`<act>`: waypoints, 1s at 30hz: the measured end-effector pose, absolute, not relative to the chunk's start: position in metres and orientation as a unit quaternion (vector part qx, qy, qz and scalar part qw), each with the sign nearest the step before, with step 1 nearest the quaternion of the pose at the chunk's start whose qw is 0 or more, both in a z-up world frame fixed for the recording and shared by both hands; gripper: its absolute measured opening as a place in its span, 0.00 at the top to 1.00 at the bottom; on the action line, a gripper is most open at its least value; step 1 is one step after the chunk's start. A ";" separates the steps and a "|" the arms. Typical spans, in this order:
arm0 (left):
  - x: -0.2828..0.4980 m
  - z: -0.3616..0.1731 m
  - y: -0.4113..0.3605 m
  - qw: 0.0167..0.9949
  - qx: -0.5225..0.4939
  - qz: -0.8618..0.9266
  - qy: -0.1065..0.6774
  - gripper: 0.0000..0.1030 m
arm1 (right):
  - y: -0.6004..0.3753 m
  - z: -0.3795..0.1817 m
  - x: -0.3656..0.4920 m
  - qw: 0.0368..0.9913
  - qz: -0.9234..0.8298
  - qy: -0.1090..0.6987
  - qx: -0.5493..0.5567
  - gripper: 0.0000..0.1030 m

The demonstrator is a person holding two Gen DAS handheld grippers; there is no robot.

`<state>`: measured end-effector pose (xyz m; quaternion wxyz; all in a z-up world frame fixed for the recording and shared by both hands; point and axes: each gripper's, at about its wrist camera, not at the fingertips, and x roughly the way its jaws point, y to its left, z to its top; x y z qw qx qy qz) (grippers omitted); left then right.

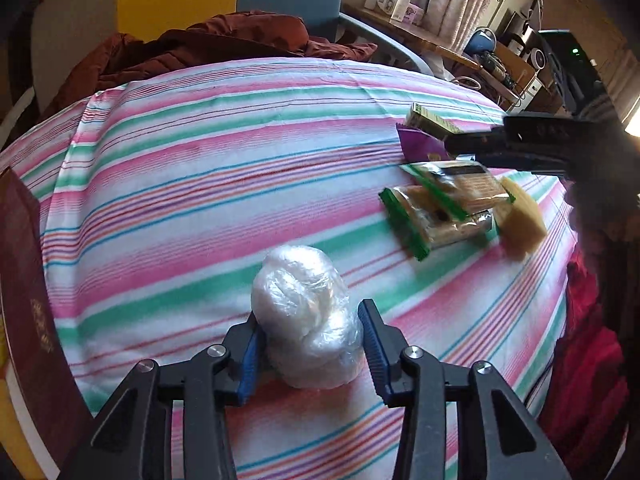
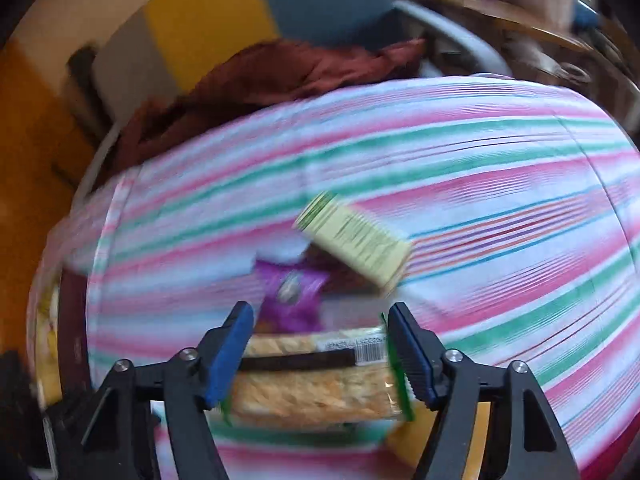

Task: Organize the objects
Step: 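Grasp a green-edged cracker packet with the right tool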

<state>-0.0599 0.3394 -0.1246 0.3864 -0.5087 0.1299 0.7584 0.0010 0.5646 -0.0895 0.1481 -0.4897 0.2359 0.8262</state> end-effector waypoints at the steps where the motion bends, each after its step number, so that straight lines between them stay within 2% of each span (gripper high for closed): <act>1: -0.058 -0.125 0.337 0.387 -0.508 0.759 0.130 0.57 | 0.555 -0.088 0.002 0.136 0.826 0.226 -0.497 0.38; 13: -0.042 -0.123 0.314 0.382 -0.507 0.761 0.137 0.58 | 0.466 -0.094 0.038 0.069 0.826 0.148 -0.539 0.40; 15: -0.041 -0.124 0.312 0.382 -0.505 0.762 0.133 0.58 | 0.464 -0.081 0.037 0.076 0.839 0.123 -0.525 0.32; 17: -0.041 -0.123 0.311 0.383 -0.505 0.762 0.131 0.58 | 0.465 -0.069 0.031 0.081 0.850 0.100 -0.510 0.19; 21: -0.042 -0.123 0.309 0.387 -0.507 0.760 0.125 0.58 | 0.471 -0.065 0.004 0.070 0.847 0.055 -0.524 0.11; 24: -0.043 -0.123 0.306 0.390 -0.507 0.759 0.119 0.58 | 0.479 -0.070 -0.014 0.063 0.834 0.025 -0.548 0.11; 27: -0.043 -0.124 0.305 0.393 -0.508 0.758 0.113 0.58 | 0.490 -0.082 -0.031 0.034 0.819 0.031 -0.571 0.12; 30: -0.043 -0.124 0.304 0.395 -0.509 0.757 0.107 0.58 | 0.503 -0.100 -0.045 0.009 0.804 0.052 -0.592 0.19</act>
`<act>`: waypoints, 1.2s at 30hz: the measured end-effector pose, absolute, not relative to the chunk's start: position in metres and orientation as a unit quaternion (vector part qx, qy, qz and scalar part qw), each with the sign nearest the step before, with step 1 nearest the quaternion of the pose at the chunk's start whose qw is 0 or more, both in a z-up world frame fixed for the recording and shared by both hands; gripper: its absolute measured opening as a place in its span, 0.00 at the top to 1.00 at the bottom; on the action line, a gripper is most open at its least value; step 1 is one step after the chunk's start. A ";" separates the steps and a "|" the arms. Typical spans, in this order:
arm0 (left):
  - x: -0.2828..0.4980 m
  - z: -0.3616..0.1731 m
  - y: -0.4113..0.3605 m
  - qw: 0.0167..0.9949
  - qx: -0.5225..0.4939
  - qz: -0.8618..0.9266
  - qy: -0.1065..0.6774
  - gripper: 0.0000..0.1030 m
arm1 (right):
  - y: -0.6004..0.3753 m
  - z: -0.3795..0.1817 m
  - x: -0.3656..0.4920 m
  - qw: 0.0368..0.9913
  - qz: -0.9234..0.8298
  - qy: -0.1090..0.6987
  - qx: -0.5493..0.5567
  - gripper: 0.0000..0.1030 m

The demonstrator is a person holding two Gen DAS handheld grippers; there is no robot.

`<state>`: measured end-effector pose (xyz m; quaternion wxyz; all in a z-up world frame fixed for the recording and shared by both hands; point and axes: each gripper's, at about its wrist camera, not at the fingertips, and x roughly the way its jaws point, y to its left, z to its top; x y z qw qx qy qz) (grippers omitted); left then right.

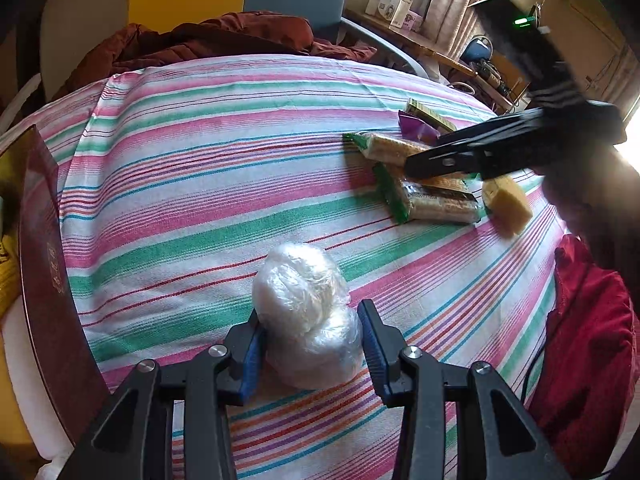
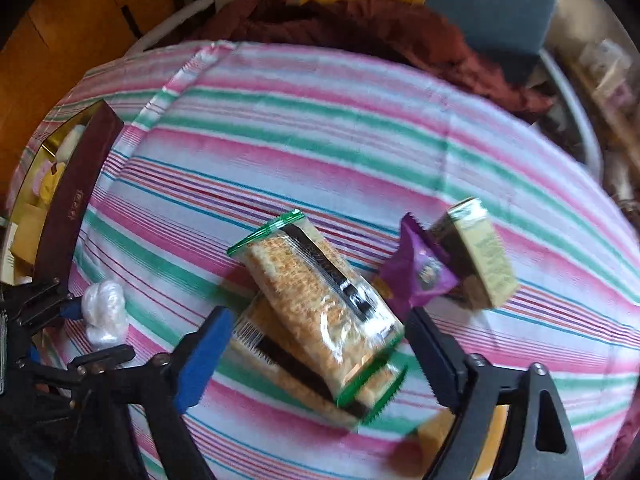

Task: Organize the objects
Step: 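Grasp a green-edged cracker packet with the right tool, then carry the wrapped roll and cracker packet over the tray with both tools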

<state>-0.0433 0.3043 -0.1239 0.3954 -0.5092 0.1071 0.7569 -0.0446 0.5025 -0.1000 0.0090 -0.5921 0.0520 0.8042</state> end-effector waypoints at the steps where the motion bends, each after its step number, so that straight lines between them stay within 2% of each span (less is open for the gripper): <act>1: -0.043 -0.124 0.304 0.396 -0.509 0.757 0.105 0.58 | 0.506 -0.107 -0.050 0.004 0.800 0.062 -0.597 0.19; 6: -0.045 -0.125 0.301 0.401 -0.513 0.753 0.093 0.58 | 0.532 -0.125 -0.063 -0.013 0.792 0.133 -0.595 0.20; 12: -0.044 -0.125 0.300 0.403 -0.512 0.753 0.085 0.58 | 0.535 -0.124 -0.068 -0.020 0.795 0.129 -0.593 0.20; 15: -0.043 -0.124 0.300 0.403 -0.507 0.756 0.090 0.58 | 0.527 -0.124 -0.069 -0.004 0.798 0.103 -0.594 0.32; 16: -0.042 -0.124 0.300 0.403 -0.506 0.757 0.093 0.58 | 0.524 -0.123 -0.068 0.003 0.800 0.090 -0.593 0.44; 17: -0.042 -0.124 0.300 0.403 -0.504 0.758 0.096 0.58 | 0.520 -0.121 -0.067 0.011 0.803 0.075 -0.592 0.51; 24: -0.043 -0.119 0.297 0.399 -0.506 0.759 0.096 0.61 | 0.491 -0.098 -0.051 0.044 0.828 0.048 -0.556 0.53; 29: -0.034 -0.094 0.284 0.409 -0.486 0.768 0.076 0.61 | 0.469 -0.059 -0.022 0.043 0.861 0.081 -0.501 0.53; 36: -0.020 -0.046 0.238 0.409 -0.442 0.797 0.041 0.61 | 0.413 -0.036 0.007 0.014 0.885 0.124 -0.449 0.53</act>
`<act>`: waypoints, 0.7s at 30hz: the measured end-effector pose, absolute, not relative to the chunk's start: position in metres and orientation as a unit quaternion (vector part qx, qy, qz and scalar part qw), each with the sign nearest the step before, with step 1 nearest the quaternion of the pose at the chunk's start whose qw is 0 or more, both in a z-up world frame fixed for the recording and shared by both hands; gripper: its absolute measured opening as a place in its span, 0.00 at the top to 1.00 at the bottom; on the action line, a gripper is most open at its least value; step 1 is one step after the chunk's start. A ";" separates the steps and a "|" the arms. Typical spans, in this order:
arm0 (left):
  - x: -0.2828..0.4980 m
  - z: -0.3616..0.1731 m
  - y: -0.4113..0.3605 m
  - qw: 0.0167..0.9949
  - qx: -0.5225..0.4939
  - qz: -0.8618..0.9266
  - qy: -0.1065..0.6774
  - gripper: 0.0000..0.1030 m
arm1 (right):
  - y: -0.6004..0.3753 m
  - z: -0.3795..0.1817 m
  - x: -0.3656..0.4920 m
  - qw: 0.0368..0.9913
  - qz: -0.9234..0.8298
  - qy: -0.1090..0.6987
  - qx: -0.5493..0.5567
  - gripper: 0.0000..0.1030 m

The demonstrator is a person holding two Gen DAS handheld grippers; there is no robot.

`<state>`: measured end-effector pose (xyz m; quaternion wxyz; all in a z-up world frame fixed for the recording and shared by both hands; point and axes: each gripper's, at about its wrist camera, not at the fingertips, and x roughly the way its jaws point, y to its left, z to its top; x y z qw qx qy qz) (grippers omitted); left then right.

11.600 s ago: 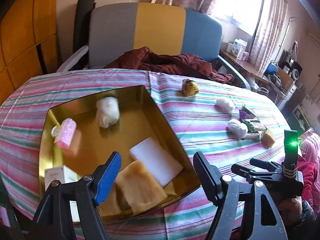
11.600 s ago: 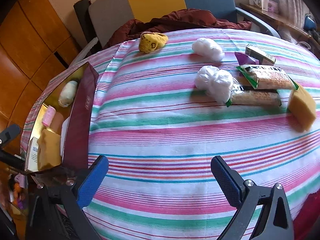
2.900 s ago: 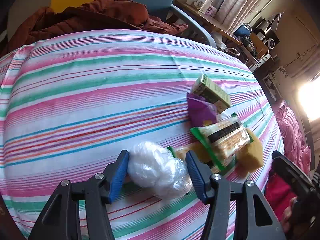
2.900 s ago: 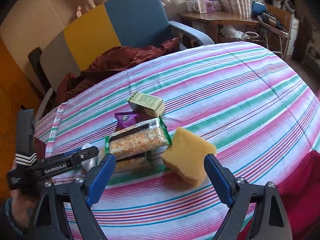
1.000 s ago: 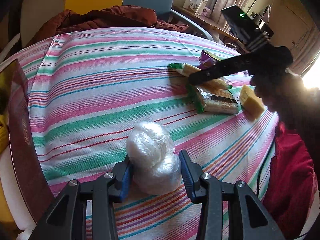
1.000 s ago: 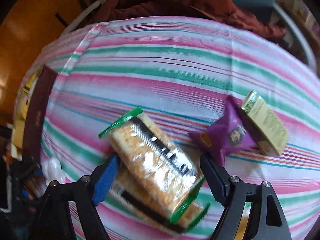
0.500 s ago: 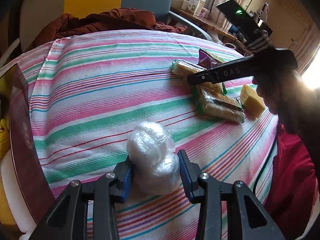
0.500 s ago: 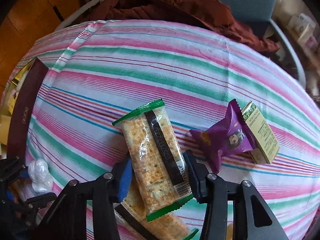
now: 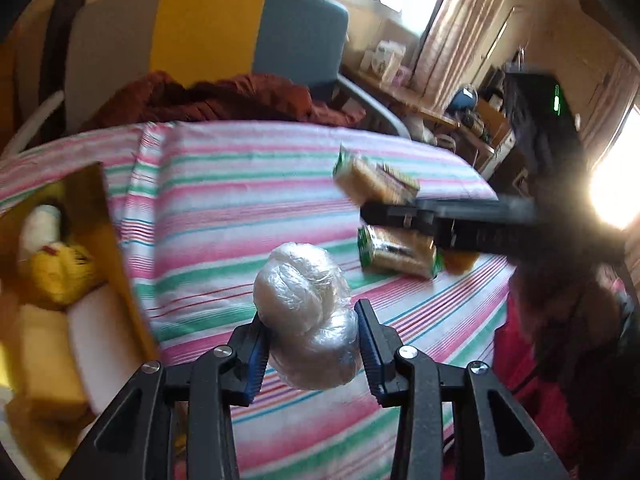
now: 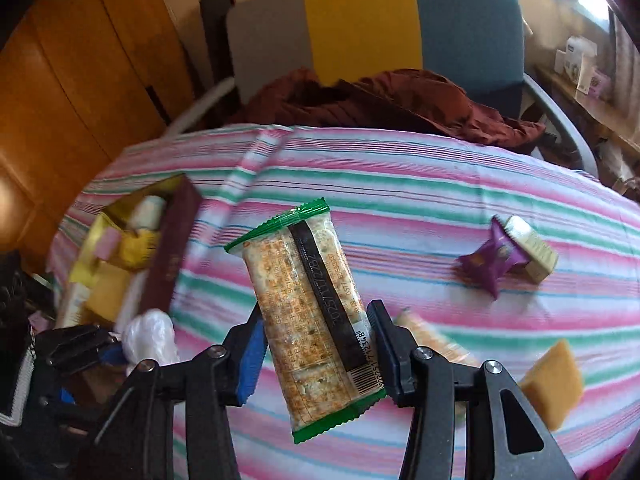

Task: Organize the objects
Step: 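Carry the wrapped roll and cracker packet over the tray with both tools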

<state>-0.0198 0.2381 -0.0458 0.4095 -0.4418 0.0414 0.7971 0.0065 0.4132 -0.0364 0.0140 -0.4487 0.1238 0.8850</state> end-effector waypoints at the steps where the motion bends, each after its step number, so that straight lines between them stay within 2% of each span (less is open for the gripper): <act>1: -0.019 -0.041 0.229 0.405 -0.438 0.802 0.037 0.61 | 0.404 -0.035 0.009 0.009 0.887 0.130 -0.444 0.53; 9: -0.021 -0.017 0.141 0.338 -0.418 0.843 -0.008 0.61 | 0.340 -0.030 0.012 -0.048 0.891 0.158 -0.424 0.52; 21: -0.027 -0.027 0.012 0.211 -0.415 0.882 -0.074 0.61 | 0.234 -0.019 -0.024 -0.135 0.885 0.147 -0.422 0.52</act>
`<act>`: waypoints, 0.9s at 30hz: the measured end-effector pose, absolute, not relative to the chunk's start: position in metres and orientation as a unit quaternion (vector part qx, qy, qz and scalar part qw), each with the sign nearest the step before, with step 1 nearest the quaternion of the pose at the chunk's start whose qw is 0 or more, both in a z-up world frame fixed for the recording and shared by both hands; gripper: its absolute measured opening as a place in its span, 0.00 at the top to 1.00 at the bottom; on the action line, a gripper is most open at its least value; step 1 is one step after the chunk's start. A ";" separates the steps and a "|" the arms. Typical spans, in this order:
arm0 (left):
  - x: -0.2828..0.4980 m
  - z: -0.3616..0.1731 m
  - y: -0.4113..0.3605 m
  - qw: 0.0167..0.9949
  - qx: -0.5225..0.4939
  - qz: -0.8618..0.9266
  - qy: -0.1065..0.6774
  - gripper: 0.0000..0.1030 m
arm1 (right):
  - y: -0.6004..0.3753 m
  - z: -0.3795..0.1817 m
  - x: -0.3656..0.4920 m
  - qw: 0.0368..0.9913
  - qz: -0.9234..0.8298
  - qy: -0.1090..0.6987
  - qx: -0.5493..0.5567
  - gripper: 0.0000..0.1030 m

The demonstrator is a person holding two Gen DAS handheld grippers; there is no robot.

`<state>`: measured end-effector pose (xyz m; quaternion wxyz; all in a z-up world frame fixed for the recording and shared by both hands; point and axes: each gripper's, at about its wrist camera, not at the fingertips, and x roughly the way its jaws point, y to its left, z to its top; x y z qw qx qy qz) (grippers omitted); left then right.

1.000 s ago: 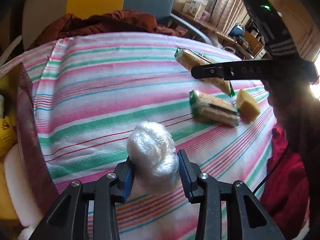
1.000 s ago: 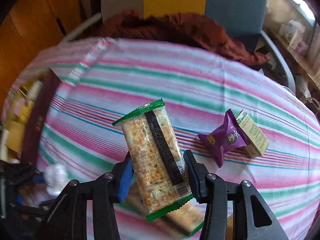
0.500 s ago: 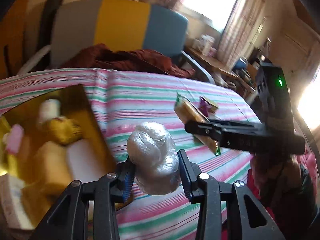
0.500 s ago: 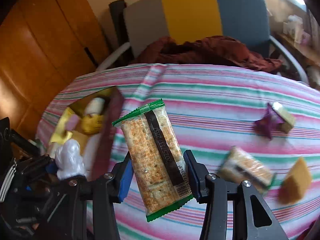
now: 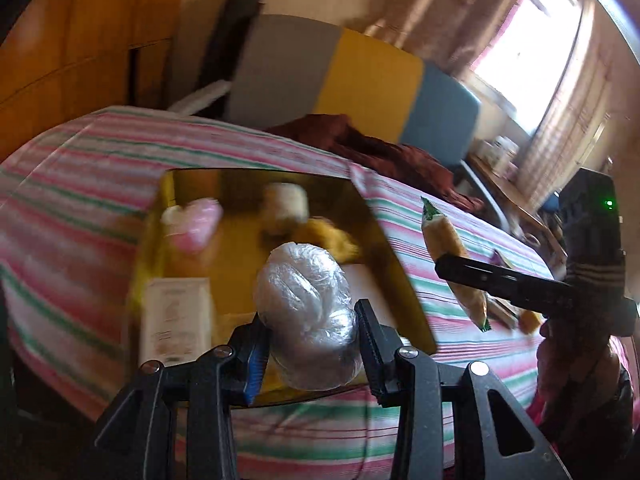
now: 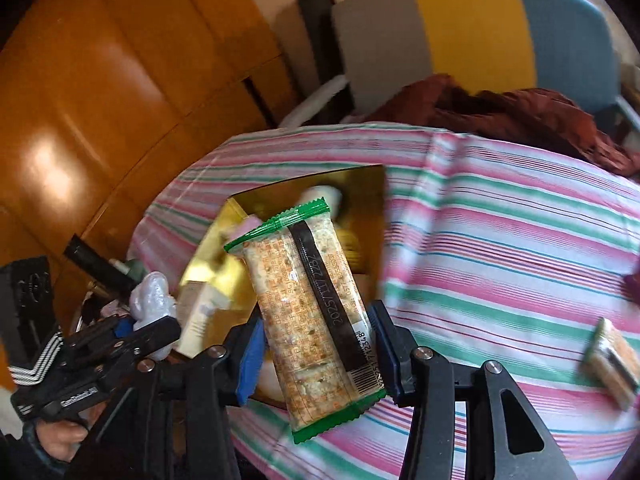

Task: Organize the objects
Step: 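Carry the wrapped roll and cracker packet over the tray with both tools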

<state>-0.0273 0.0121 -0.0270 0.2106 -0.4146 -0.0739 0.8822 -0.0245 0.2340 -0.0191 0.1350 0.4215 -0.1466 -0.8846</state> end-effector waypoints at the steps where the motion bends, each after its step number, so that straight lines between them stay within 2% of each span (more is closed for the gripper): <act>1: -0.027 -0.029 0.008 0.205 -0.415 0.883 -0.075 0.61 | 0.223 -0.020 -0.028 0.143 -0.883 -0.142 0.424 0.52; 14: -0.023 -0.031 0.006 0.181 -0.407 0.894 -0.046 0.61 | 0.161 -0.028 -0.053 0.182 -0.869 -0.104 0.448 0.52; 27: -0.035 -0.036 0.023 0.191 -0.415 0.889 -0.024 0.61 | 0.162 -0.026 -0.075 0.174 -0.863 -0.127 0.458 0.52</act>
